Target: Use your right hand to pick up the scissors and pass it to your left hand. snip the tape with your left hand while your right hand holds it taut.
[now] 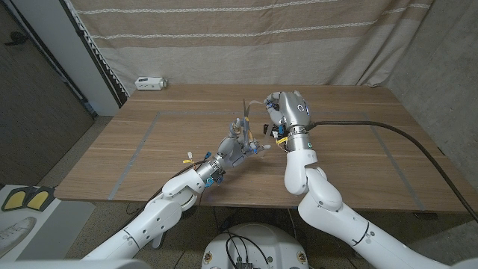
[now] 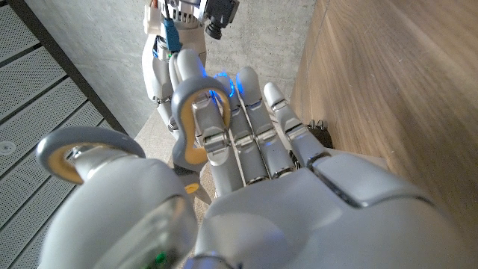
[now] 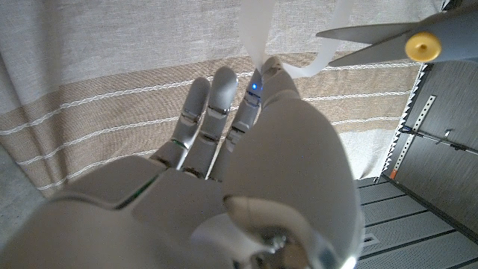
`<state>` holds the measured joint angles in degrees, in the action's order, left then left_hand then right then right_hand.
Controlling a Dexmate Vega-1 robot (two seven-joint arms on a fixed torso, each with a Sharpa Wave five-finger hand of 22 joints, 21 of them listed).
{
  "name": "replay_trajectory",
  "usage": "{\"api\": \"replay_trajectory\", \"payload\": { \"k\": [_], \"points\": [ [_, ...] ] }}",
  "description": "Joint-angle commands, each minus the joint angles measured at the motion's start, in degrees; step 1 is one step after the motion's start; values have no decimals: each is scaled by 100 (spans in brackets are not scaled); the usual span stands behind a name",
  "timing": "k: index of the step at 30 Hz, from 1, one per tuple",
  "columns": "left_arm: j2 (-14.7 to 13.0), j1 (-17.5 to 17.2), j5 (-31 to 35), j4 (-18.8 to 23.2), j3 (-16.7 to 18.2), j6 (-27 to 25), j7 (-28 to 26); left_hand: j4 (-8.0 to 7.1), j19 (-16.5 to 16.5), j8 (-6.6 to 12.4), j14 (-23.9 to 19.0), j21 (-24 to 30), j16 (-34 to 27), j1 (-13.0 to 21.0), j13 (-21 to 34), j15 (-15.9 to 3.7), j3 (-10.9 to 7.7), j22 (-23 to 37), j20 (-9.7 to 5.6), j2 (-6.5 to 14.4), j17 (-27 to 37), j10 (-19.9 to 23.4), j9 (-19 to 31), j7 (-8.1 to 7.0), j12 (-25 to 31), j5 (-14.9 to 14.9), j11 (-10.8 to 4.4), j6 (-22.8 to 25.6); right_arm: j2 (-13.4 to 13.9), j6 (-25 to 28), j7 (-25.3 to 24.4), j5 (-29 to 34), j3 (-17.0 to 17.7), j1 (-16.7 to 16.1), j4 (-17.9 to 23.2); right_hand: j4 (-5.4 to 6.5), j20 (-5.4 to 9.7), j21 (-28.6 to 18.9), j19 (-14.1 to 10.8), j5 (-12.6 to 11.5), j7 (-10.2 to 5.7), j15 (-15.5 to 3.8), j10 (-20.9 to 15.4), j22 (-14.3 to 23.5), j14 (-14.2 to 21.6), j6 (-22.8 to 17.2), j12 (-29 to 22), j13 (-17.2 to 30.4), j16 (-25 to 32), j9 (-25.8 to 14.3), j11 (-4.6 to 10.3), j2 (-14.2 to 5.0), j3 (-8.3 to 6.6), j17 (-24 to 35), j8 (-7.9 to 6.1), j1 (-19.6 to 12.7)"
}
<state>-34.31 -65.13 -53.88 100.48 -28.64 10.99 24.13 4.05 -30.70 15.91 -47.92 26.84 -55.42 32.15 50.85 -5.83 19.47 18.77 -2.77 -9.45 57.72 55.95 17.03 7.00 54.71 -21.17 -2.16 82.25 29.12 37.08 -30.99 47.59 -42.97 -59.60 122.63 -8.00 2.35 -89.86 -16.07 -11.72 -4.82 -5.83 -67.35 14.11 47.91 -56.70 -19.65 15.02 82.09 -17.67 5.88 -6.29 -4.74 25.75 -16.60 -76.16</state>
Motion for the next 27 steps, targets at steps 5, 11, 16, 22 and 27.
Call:
{"api": "replay_trajectory", "payload": {
  "k": [5, 11, 16, 22, 27],
  "points": [
    [21, 31, -68, -7, -28, 26, 96, 53, -27, 44, -45, -27, -28, 44, 193, -381, 12, 32, -21, 9, -14, 395, 2, 291, 1441, -45, -399, -267, 6, -14, 70, 135, 26, -65, 78, 11, 359, -21, -11, -38, -22, -662, -338, 5, 40, -23, -14, 204, 57, -32, 327, 2, 15, -32, 24, 19],
    [30, 41, -46, -26, -34, 67, 133, 102, -11, 80, -59, -44, -28, 281, 128, -414, -100, 32, -75, 205, -51, 422, 3, 243, 1417, -109, -428, -267, -6, -11, 89, 150, 32, -80, 76, 10, 364, -23, -15, -40, -17, -662, -339, 4, 44, -28, -5, 206, 85, -32, 340, 2, 16, -49, 27, 16],
    [44, 47, -30, -46, -37, 92, 139, 106, -17, 79, -39, -45, -41, 380, 237, -436, -139, 33, -92, 315, -21, 402, -41, 251, 1484, -140, -457, -254, -23, 2, 88, 175, 31, -88, 72, 10, 361, -23, -11, -40, -18, -663, -350, 3, 39, -32, 0, 202, 96, -32, 331, 4, 19, -65, 29, 17],
    [57, 21, -38, -51, -21, 134, 129, 98, -23, 112, -40, -41, -33, 448, 101, -437, -131, 48, -106, 372, -26, 453, -34, 250, 1421, -160, -437, -262, -34, 6, 92, 191, 33, -101, 78, 11, 364, -24, -14, -41, -20, -663, -345, 2, 49, -29, 10, 205, 130, -33, 331, 0, 19, -71, 35, 16],
    [31, 0, -29, -26, -13, 130, 111, 93, -20, 111, -31, -41, -50, 473, 251, -437, -128, 52, -107, 393, 11, 395, -48, 228, 1499, -166, -442, -272, -40, -7, 94, 186, 36, -115, 91, 12, 365, -24, -16, -41, -18, -662, -348, 1, 42, -25, 15, 208, 139, -33, 337, 1, 22, -92, 41, 17]
  ]
}}
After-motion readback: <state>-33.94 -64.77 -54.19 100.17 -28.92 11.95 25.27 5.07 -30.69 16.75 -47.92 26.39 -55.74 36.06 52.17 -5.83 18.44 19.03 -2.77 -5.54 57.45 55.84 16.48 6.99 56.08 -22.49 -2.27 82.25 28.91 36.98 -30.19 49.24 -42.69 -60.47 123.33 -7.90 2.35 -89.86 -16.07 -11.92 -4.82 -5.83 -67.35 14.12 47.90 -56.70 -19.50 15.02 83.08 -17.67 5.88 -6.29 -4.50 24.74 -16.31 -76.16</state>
